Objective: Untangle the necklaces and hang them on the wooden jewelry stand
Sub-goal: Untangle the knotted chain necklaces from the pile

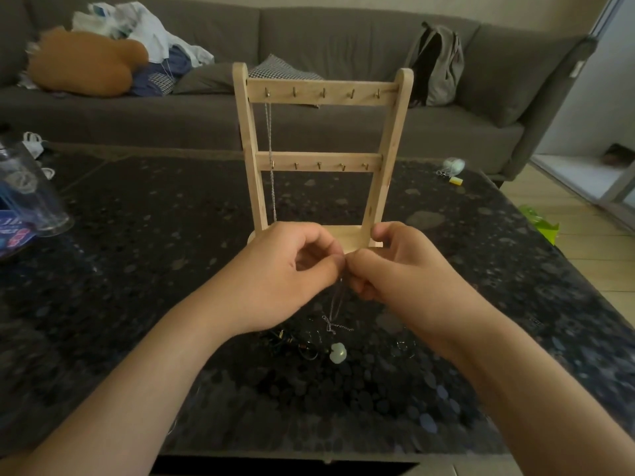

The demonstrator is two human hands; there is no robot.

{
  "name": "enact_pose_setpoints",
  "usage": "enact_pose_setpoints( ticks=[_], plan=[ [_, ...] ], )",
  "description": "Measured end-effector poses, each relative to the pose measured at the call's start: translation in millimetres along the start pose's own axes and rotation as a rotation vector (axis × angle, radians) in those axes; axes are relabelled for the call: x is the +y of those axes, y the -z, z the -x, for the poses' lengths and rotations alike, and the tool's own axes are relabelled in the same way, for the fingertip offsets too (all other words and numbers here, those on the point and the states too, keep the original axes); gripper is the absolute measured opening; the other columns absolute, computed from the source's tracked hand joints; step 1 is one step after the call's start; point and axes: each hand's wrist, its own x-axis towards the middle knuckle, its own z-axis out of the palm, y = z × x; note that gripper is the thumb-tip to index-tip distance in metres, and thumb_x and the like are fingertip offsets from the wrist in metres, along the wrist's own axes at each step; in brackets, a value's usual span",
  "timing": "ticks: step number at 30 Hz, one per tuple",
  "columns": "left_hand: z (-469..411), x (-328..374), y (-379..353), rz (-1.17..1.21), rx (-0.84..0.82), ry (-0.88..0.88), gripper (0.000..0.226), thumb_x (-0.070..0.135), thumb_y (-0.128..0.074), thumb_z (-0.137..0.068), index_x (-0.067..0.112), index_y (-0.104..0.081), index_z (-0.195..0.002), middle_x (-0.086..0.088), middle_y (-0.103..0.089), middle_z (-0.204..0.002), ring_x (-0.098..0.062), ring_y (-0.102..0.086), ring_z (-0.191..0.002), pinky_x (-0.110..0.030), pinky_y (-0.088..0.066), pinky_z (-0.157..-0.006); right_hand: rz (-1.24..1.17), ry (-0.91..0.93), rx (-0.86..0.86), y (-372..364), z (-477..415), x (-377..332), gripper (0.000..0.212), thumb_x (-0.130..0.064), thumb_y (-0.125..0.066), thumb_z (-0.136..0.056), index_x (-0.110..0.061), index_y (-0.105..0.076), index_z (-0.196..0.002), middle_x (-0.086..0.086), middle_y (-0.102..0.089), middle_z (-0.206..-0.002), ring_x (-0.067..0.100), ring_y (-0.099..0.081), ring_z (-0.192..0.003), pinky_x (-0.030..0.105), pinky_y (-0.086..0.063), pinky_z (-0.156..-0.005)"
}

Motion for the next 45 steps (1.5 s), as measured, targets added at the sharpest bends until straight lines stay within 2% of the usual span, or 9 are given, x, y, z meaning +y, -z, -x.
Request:
enact_pose_setpoints(
  ticks=[5,11,13,16,22,26,34,42,45],
  plan=[
    [-0.1,0.0,-2.2,-0.088,-0.091,0.057,0.020,0.036,-0.054,-0.106,0.032,-0.069,-0.093,0.013,-0.065,-0.071,-0.009,-0.058,-0.063,-0.043,-0.051,-0.064,0.288,0.190,-0.070,-2.6,6.4,-5.5,0.023,-0.010,-0.061,-0.102,-0.021,-0.045,-0.114,0.012,-0.070,-0.089,0.002,-0.052,-0.059,0.021,-0.047,-0.056],
    [-0.1,-0.5,-4.2,-0.172,-0.134,0.107,0.035,0.043,-0.045,-0.104,0.024,-0.070,-0.088,0.003,-0.069,-0.077,-0.020,-0.066,-0.073,-0.054,-0.058,-0.074,0.546,0.354,-0.086,-10.4,10.1,0.4,0.020,-0.005,-0.057,-0.105,-0.019,-0.042,-0.110,-0.001,-0.062,-0.077,0.002,-0.057,-0.058,0.020,-0.047,-0.054],
    [-0.3,-1.0,-3.0,-0.144,-0.096,0.097,0.029,0.042,-0.050,-0.105,0.027,-0.071,-0.090,0.003,-0.070,-0.076,-0.023,-0.067,-0.071,-0.051,-0.057,-0.070,0.468,0.328,-0.089,-8.5,9.3,1.4,0.020,-0.006,-0.057,-0.105,-0.021,-0.043,-0.109,0.005,-0.063,-0.081,0.002,-0.055,-0.059,0.019,-0.047,-0.055],
    [-0.8,-4.0,0.5,-0.010,-0.024,0.052,0.014,0.038,-0.061,-0.102,0.031,-0.072,-0.097,0.004,-0.078,-0.092,-0.021,-0.075,-0.089,-0.057,-0.061,-0.088,0.267,0.246,-0.098,-4.2,7.6,-1.9,0.017,-0.007,-0.055,-0.105,-0.019,-0.045,-0.112,0.019,-0.065,-0.092,0.007,-0.052,-0.064,0.022,-0.047,-0.057],
    [-3.2,-6.0,1.6,0.155,0.017,0.031,0.005,0.025,-0.063,-0.106,0.024,-0.067,-0.104,0.002,-0.081,-0.092,-0.029,-0.075,-0.096,-0.062,-0.056,-0.101,0.070,0.102,-0.102,-0.4,-0.8,2.7,0.008,-0.017,-0.053,-0.106,-0.019,-0.050,-0.113,0.006,-0.057,-0.089,0.024,-0.045,-0.080,0.045,-0.040,-0.072],
    [-2.7,-5.9,2.6,0.246,-0.006,0.062,0.004,0.016,-0.060,-0.108,0.017,-0.063,-0.110,-0.005,-0.079,-0.089,-0.030,-0.076,-0.097,-0.058,-0.058,-0.103,-0.057,0.052,-0.149,-0.7,-4.9,4.4,0.022,-0.024,-0.061,-0.088,-0.020,-0.051,-0.106,0.006,-0.063,-0.089,0.021,-0.052,-0.084,0.043,-0.040,-0.078],
    [-0.2,0.6,6.3,0.406,0.004,0.153,0.019,0.006,-0.052,-0.107,0.013,-0.068,-0.100,-0.016,-0.063,-0.083,-0.024,-0.064,-0.074,-0.041,-0.059,-0.083,-0.329,0.030,-0.255,2.3,-6.5,5.3,0.041,-0.010,-0.070,-0.086,-0.008,-0.052,-0.123,0.019,-0.060,-0.095,0.028,-0.050,-0.086,0.039,-0.037,-0.074],
    [2.3,4.2,10.4,0.232,-0.011,0.065,0.015,0.015,-0.072,-0.099,0.028,-0.079,-0.095,-0.003,-0.042,-0.076,-0.017,-0.049,-0.072,-0.021,-0.049,-0.071,-0.357,0.049,-0.256,2.9,-5.1,2.9,0.021,-0.007,-0.067,-0.085,-0.012,-0.057,-0.103,0.018,-0.061,-0.097,0.017,-0.054,-0.077,0.032,-0.038,-0.067],
    [1.9,2.9,8.7,0.177,0.033,0.024,0.013,0.016,-0.078,-0.094,0.028,-0.079,-0.092,0.005,-0.041,-0.070,-0.012,-0.048,-0.067,-0.027,-0.050,-0.074,-0.370,0.016,-0.234,3.5,-5.5,3.2,0.021,-0.005,-0.066,-0.086,-0.016,-0.053,-0.099,0.017,-0.059,-0.095,0.018,-0.053,-0.077,0.032,-0.038,-0.067]
  ],
)
